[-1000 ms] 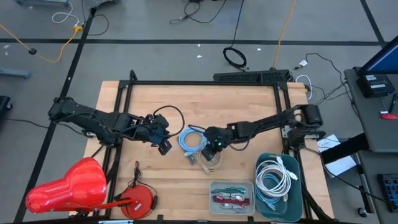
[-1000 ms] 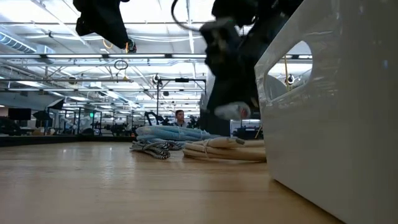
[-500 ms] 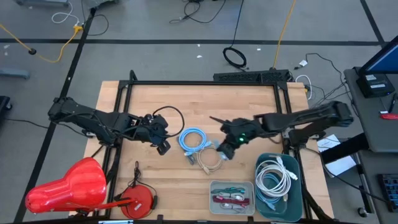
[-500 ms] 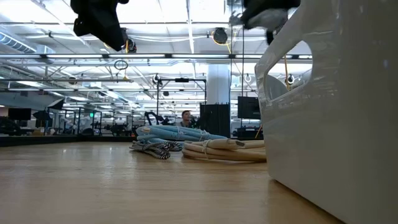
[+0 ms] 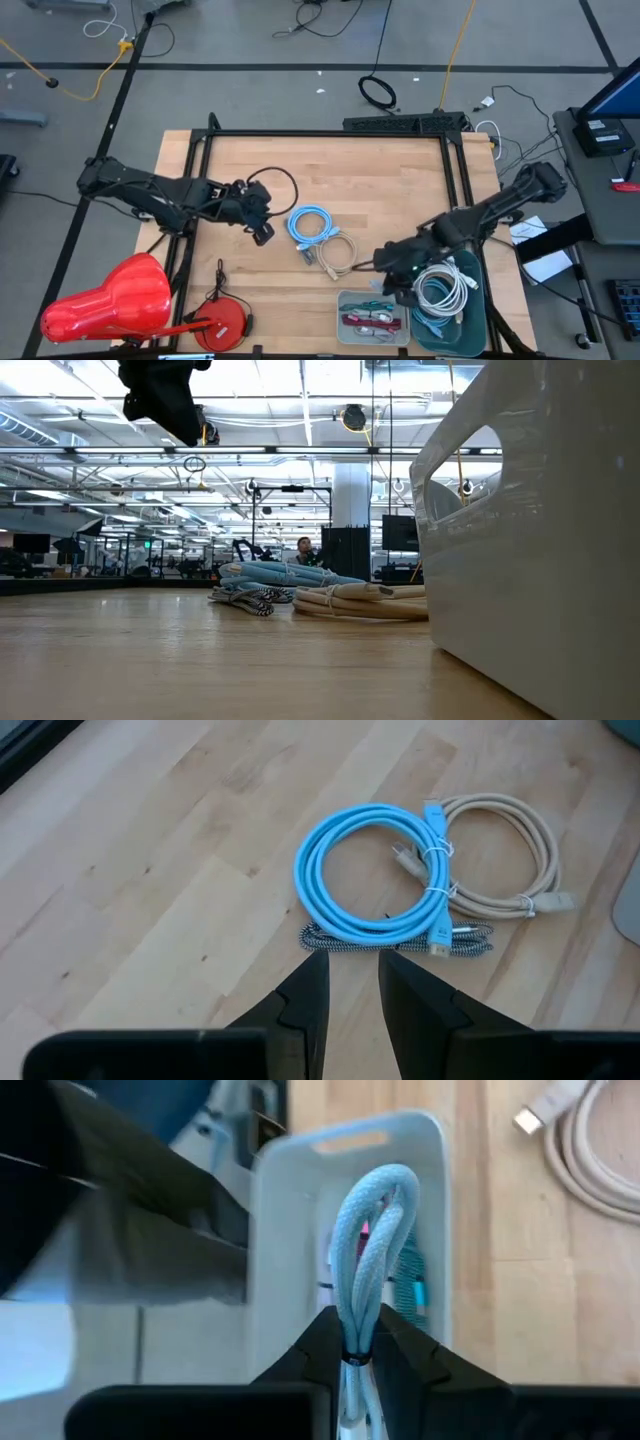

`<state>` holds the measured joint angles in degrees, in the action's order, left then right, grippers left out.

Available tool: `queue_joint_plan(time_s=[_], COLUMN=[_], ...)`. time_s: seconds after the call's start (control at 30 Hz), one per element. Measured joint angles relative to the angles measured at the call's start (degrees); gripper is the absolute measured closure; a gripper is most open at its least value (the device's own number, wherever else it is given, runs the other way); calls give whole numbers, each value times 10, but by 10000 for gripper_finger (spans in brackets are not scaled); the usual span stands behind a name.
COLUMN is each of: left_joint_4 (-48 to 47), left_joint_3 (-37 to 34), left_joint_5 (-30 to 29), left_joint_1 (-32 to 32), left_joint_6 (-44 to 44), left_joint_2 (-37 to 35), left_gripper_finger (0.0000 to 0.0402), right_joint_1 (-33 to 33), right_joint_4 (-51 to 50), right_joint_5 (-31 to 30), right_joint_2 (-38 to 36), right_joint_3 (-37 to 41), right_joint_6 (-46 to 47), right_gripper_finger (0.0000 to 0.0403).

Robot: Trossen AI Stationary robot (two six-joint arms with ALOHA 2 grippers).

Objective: Pick & Place USB Port
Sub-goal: Put the light blue USB cable into the gray bin, then put the blue HDMI cable into the blue bin

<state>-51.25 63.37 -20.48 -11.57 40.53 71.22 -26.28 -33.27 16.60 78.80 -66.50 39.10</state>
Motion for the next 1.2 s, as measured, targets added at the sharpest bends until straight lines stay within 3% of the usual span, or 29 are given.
queue_joint_plan(time_s=[0.17,0.37,0.8,1.2], left_joint_4=[-1,-33,-57,-53], left_joint_3=[0,0,0,0], left_joint_5=[29,55,56,54], left_joint_1=[21,35,36,36], left_joint_6=[-15,-13,-8,29], left_joint_2=[0,0,0,0], left_gripper_finger=[309,309,309,309], right_joint_1=[0,-15,-31,-25], right_joint_4=[-10,-15,22,10], right_joint_5=[3,64,68,77], right_joint_2=[59,120,151,145], right_joint_3=[0,-3,-24,-24], right_joint_6=[-50,-86,-100,-83], right_gripper_finger=[372,374,370,242])
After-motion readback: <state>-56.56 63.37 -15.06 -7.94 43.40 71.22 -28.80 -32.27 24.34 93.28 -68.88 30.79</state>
